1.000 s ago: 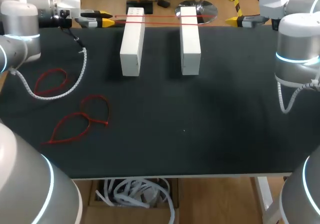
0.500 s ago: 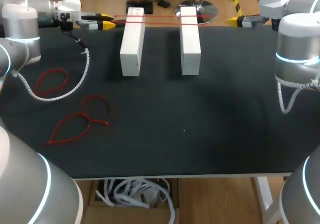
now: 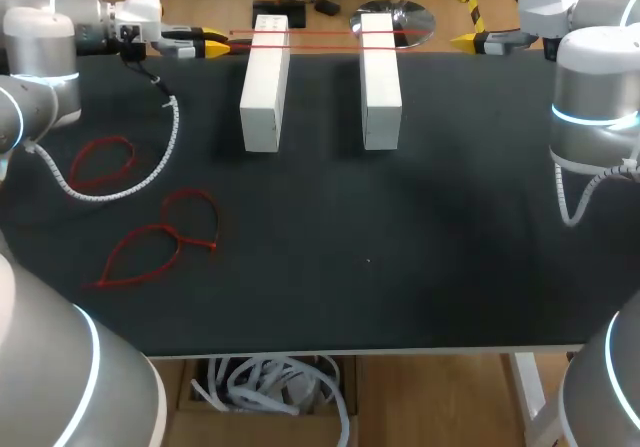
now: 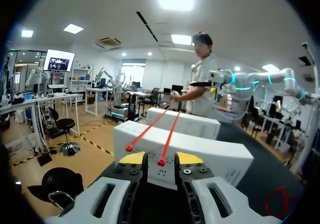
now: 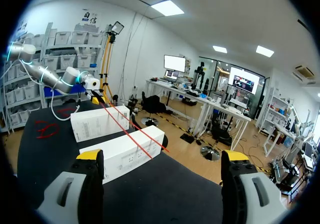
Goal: Grab the tape and strap the tape.
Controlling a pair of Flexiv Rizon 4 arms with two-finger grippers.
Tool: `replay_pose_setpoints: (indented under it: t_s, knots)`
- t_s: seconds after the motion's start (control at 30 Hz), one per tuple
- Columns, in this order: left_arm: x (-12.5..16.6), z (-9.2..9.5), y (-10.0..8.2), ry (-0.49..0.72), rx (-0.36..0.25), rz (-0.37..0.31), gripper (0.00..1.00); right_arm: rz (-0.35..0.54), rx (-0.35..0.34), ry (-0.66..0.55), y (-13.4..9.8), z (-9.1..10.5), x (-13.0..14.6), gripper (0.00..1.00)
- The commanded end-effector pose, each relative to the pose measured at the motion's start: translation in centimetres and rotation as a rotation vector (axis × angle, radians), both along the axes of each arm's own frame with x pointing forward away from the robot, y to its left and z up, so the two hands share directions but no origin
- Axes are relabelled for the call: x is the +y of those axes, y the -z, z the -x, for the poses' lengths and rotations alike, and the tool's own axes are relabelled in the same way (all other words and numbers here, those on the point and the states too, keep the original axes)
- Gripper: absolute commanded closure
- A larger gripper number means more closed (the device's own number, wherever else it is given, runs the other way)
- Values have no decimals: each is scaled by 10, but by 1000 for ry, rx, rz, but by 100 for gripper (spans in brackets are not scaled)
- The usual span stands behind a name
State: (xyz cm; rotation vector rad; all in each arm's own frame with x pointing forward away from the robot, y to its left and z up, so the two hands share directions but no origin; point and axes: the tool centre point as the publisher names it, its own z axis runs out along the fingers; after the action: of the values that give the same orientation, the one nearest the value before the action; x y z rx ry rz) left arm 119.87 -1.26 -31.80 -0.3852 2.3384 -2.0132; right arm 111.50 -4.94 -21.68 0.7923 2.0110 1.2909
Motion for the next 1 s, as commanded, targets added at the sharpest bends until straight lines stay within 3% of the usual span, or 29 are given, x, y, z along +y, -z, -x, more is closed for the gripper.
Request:
replay_pose_setpoints:
  t_s: [0.03,0.17,0.27,1.0]
  knots:
    - [2,-4,3,8,3,4,75,0,0,0,0,0,0,0]
    - [4,-4,3,3,2,7,76,0,0,0,0,0,0,0]
    - [4,-4,4,1,3,8,82,0,0,0,0,0,0,0]
    - [4,3,6,-4,4,7,84,0,0,0,0,0,0,0]
